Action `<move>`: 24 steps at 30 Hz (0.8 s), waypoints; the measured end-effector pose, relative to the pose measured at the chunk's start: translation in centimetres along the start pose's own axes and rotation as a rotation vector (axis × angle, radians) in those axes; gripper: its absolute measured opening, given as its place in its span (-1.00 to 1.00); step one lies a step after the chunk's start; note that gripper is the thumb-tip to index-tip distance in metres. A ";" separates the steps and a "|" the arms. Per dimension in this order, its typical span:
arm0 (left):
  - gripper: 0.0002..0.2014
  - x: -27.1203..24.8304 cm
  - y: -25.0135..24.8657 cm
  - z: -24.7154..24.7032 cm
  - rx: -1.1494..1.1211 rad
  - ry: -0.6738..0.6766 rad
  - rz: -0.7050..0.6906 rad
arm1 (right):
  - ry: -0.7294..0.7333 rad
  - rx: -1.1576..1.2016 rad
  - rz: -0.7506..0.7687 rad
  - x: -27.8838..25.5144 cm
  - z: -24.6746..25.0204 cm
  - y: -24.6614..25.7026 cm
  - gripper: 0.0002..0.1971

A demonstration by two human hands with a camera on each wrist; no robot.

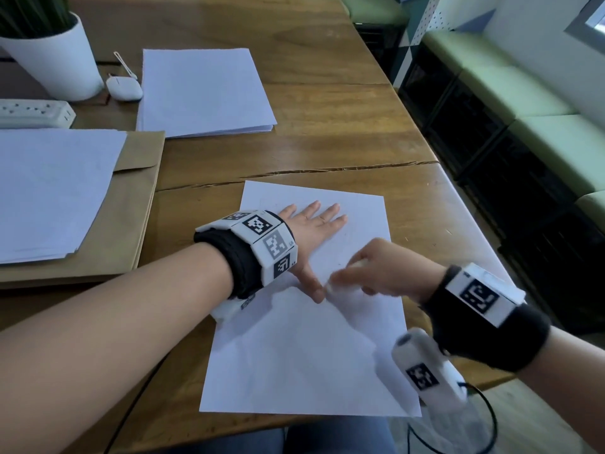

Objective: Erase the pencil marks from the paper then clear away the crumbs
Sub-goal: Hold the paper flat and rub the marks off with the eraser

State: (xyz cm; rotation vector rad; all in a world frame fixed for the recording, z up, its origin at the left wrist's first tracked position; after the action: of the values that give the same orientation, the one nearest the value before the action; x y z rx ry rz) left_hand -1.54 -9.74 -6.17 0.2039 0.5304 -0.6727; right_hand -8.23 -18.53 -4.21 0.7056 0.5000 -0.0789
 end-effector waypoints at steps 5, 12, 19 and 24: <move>0.29 -0.1 0.0 0.0 -0.015 -0.006 0.002 | -0.122 0.051 -0.015 1.6 1.9 0.0 -0.66; 0.30 0.1 0.1 -0.1 0.007 0.009 -0.005 | 0.122 -0.073 -0.038 -0.6 0.4 -0.3 -0.69; 0.30 0.0 0.0 0.0 -0.012 0.002 0.002 | -0.231 0.036 -0.023 1.2 3.9 -0.7 -0.66; 0.30 0.1 0.0 -0.1 0.008 0.013 -0.004 | 0.098 -0.129 -0.093 -0.6 2.2 -1.3 -0.66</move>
State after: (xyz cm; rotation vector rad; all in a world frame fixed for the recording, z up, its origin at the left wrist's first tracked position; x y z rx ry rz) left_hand -1.49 -9.73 -6.25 0.2153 0.5411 -0.6781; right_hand -8.12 -20.99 -3.27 0.5615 0.6267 -0.0989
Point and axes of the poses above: each hand's wrist, its own x-axis towards the middle knuckle, its own z-axis out of the back of the hand, y = z × x, the point moved 6 cm from there along x, towards the middle knuckle, and after that the axes turned 15 degrees about z, right-handed, at the moved point
